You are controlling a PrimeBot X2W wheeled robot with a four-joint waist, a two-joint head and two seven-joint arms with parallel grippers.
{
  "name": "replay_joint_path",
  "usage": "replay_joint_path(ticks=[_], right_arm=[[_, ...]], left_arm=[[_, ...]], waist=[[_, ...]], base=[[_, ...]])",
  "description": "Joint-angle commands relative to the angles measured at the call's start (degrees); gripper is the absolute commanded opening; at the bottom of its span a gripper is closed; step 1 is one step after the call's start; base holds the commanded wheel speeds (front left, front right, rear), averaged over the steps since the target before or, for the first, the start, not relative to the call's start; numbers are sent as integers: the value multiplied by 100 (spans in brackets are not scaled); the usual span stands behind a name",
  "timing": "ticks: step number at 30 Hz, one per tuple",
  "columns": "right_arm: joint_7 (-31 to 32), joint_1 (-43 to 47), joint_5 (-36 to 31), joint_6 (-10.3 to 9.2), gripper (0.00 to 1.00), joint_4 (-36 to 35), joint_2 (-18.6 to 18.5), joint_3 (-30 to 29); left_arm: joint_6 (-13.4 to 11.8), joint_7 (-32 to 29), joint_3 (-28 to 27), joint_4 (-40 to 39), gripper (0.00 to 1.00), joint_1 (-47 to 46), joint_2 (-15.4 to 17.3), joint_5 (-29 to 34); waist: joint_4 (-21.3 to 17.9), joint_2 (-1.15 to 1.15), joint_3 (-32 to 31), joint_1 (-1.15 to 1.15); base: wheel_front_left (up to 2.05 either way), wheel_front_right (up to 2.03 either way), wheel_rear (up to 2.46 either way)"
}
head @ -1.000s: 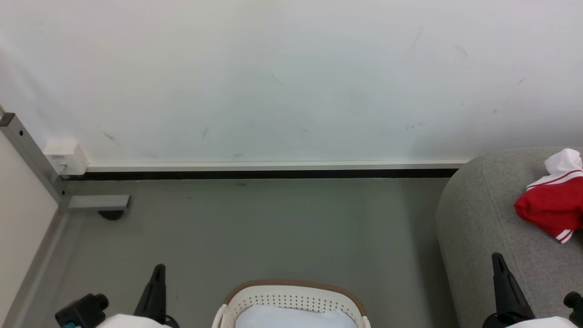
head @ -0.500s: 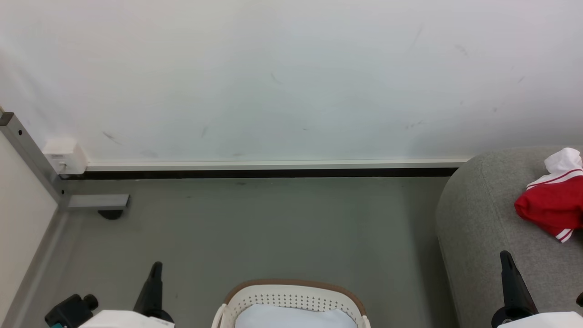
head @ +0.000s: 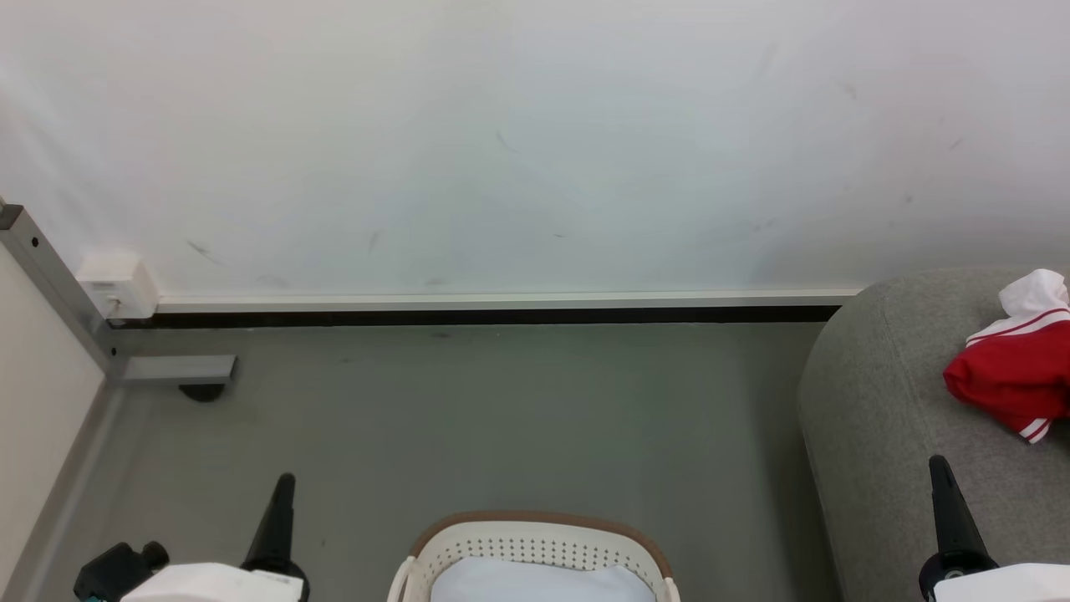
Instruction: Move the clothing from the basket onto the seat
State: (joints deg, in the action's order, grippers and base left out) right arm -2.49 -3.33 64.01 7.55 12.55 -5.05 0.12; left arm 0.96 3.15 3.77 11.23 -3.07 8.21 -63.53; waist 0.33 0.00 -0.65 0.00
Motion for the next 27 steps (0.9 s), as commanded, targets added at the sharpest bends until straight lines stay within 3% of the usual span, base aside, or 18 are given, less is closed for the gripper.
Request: replay_joint_path(ticks=[1, 27], right_arm=[[45, -126, 153, -5, 0, -43, 4, -48], [409, -212, 1402, -7, 0, 47, 69, -307]], left_arm=[[50, -43, -86, -19, 0, -126, 10, -198], [333, -439, -487, 114, 0, -224, -211, -1457]], waist=[[-1, 0, 2, 0], [-13, 0, 33, 0]], base=[[0, 0, 0], [0, 0, 0]])
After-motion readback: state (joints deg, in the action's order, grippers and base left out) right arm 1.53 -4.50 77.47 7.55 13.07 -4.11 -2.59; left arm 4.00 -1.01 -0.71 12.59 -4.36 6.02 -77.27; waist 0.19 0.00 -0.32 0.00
